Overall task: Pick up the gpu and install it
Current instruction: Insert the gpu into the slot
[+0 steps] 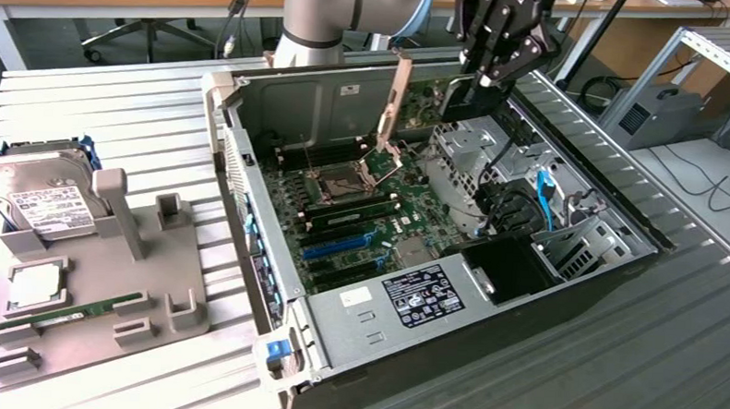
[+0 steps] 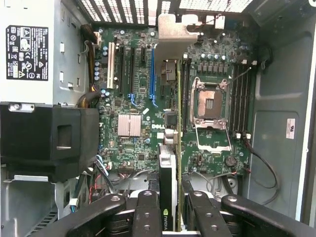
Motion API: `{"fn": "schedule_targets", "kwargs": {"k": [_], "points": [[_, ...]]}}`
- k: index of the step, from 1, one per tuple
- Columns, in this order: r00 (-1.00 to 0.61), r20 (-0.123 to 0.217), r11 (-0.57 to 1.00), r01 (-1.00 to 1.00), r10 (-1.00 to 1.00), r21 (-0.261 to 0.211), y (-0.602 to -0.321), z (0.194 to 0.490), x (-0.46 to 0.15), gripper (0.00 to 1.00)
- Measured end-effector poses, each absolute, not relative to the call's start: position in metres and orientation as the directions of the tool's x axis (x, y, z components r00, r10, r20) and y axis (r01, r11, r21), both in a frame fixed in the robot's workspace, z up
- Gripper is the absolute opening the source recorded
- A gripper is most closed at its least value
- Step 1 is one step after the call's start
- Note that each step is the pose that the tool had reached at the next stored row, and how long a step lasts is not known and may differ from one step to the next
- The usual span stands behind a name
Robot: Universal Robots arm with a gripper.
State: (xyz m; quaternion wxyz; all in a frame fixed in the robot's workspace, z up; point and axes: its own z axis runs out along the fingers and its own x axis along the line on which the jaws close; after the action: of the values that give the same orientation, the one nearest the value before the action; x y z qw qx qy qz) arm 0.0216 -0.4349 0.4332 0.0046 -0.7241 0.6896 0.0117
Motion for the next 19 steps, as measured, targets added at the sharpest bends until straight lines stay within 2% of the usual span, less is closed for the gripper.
{"fn": "schedule_targets", "kwargs": {"k": [19], "points": [[0.015,-0.023,-0.015,-1.000,-1.000,0.009,-0.4349,0.4319,0.0193,0.27]]}}
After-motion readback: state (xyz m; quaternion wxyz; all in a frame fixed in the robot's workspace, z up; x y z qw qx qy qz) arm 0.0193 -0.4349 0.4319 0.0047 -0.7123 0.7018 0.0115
